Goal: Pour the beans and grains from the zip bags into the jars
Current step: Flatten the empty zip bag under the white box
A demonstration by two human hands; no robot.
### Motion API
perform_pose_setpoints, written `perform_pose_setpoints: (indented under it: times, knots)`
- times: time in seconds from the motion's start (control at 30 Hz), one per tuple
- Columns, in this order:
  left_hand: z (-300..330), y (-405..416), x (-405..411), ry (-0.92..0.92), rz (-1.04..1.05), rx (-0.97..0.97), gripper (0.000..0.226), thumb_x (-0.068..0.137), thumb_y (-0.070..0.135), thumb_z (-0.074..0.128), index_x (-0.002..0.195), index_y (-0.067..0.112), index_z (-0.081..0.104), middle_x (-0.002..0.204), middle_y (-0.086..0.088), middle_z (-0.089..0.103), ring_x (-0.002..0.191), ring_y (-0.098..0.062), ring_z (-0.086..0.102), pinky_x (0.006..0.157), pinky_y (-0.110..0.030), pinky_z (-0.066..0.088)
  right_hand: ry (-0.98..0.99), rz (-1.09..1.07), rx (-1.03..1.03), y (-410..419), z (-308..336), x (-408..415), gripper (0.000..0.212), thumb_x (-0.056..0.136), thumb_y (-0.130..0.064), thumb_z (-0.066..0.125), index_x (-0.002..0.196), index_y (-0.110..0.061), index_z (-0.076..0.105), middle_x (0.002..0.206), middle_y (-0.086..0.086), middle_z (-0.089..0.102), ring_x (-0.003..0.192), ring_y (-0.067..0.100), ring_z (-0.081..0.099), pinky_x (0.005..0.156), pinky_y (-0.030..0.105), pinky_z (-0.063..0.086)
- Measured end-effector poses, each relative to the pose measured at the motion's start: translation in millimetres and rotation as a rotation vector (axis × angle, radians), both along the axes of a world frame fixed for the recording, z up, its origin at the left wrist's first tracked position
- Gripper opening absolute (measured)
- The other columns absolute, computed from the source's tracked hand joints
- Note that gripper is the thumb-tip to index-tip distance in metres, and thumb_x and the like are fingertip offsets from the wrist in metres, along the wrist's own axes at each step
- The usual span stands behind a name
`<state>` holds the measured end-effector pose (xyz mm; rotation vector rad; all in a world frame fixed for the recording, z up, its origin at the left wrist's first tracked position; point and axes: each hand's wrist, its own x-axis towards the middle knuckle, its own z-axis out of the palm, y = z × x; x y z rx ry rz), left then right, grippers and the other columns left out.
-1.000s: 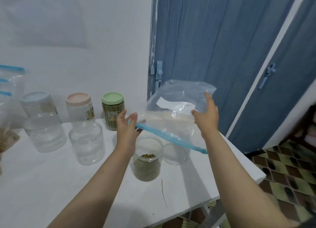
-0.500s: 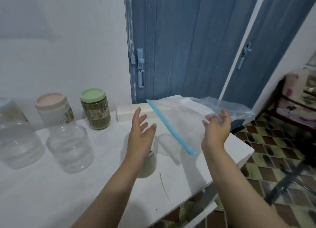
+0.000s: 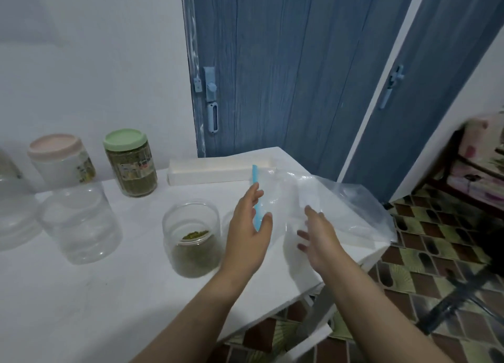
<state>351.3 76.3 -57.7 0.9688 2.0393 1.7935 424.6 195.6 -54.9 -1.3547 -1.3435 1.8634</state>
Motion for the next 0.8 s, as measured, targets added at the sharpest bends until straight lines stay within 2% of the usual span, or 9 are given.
perform_pose_setpoints:
  times: [0.1, 0.17, 0.23, 0.3, 0.4, 0.47, 0.57, 0.7, 0.8]
  knots:
    - [-27.4, 16.9, 12.2, -0.056, 0.072, -0.056, 0.055, 0.101, 0.019, 0.053, 0.147, 0.041, 0.031, 0.141, 0.020, 0.044, 0.132, -0.001, 0.041, 0.115, -0.028, 0.035, -0.197, 0.295, -0.088, 16.9, -3.6, 19.4, 0.065, 0.100, -0.062, 0.034, 0.152, -0.022, 0.027, 0.113, 0.008, 0.070, 0.094, 0.029, 0.068, 0.078, 0.040, 0.054]
    - [-43.4, 24.5, 22.2, -0.076, 0.129, -0.093, 0.055, 0.100, 0.014, 0.053, 0.147, 0.035, 0.033, 0.138, 0.016, 0.046, 0.132, -0.004, 0.042, 0.112, -0.025, 0.035, -0.314, 0.540, -0.060, 30.0, -2.2, 35.2, 0.066, 0.101, -0.061, 0.032, 0.154, -0.023, 0.018, 0.096, 0.014, 0.076, 0.079, 0.028, 0.072, 0.069, 0.036, 0.058]
    - [-56.6, 31.9, 32.6, -0.058, 0.176, -0.145, 0.054, 0.100, 0.014, 0.053, 0.148, 0.028, 0.034, 0.139, 0.011, 0.047, 0.134, -0.008, 0.042, 0.108, -0.021, 0.033, -0.412, 0.686, 0.121, 38.7, -1.5, 48.5, 0.063, 0.105, -0.047, 0.040, 0.158, -0.026, 0.012, 0.086, 0.012, 0.077, 0.063, 0.016, 0.068, 0.063, 0.026, 0.056]
    - [-65.9, 40.0, 41.0, -0.010, 0.217, -0.198, 0.053, 0.100, 0.017, 0.054, 0.149, 0.023, 0.036, 0.143, 0.007, 0.047, 0.135, -0.010, 0.041, 0.112, -0.024, 0.033, -0.458, 0.720, 0.533, 50.2, -6.4, 56.3, 0.046, 0.104, -0.035, 0.045, 0.149, -0.026, 0.041, 0.080, 0.002, 0.076, 0.058, 0.003, 0.060, 0.059, 0.013, 0.046]
    - [-71.8, 49.9, 51.9, 0.059, 0.267, -0.250, 0.048, 0.101, 0.021, 0.052, 0.147, 0.019, 0.040, 0.146, 0.006, 0.044, 0.137, -0.011, 0.039, 0.112, -0.018, 0.028, -0.462, 0.726, 1.204, 84.8, -13.4, 62.6, 0.033, 0.103, -0.030, 0.048, 0.132, -0.032, 0.061, 0.113, -0.008, 0.070, 0.103, 0.009, 0.061, 0.085, 0.020, 0.040]
    - [-72.8, 53.7, 56.2, 0.120, 0.301, -0.282, 0.045, 0.101, 0.020, 0.051, 0.146, 0.018, 0.042, 0.145, 0.006, 0.045, 0.135, -0.010, 0.039, 0.107, -0.011, 0.023, -0.559, 0.879, 1.420, 117.8, -21.6, 59.8, 0.034, 0.103, -0.031, 0.047, 0.134, -0.039, 0.058, 0.149, -0.009, 0.048, 0.138, 0.018, 0.041, 0.111, 0.035, 0.023]
    - [-75.7, 55.7, 55.3, 0.213, 0.361, -0.264, 0.041, 0.100, 0.012, 0.053, 0.140, 0.015, 0.050, 0.140, 0.002, 0.051, 0.130, -0.010, 0.043, 0.105, -0.007, 0.022, -0.732, 1.117, 1.315, 148.7, -39.4, 56.6, 0.040, 0.105, -0.042, 0.036, 0.143, -0.054, 0.040, 0.166, -0.013, 0.008, 0.154, 0.022, 0.001, 0.120, 0.054, -0.007]
    - [-77.3, 54.2, 49.1, 0.275, 0.457, -0.262, 0.039, 0.098, 0.009, 0.053, 0.137, 0.015, 0.054, 0.138, 0.002, 0.052, 0.131, -0.011, 0.043, 0.106, -0.006, 0.021, -0.842, 1.131, 1.084, 140.0, -55.7, 57.8, 0.048, 0.104, -0.057, 0.014, 0.151, -0.058, 0.006, 0.167, -0.008, -0.009, 0.153, 0.027, -0.006, 0.119, 0.061, -0.001]
    - [-74.3, 55.9, 47.8, 0.223, 0.471, -0.248, 0.040, 0.098, 0.010, 0.052, 0.138, 0.016, 0.053, 0.136, 0.009, 0.048, 0.134, -0.012, 0.041, 0.109, -0.015, 0.024, -0.971, 1.066, 0.961, 117.2, -48.1, 45.0, 0.058, 0.100, -0.063, 0.009, 0.155, -0.048, 0.000, 0.167, -0.001, -0.009, 0.152, 0.033, 0.000, 0.115, 0.060, 0.012]
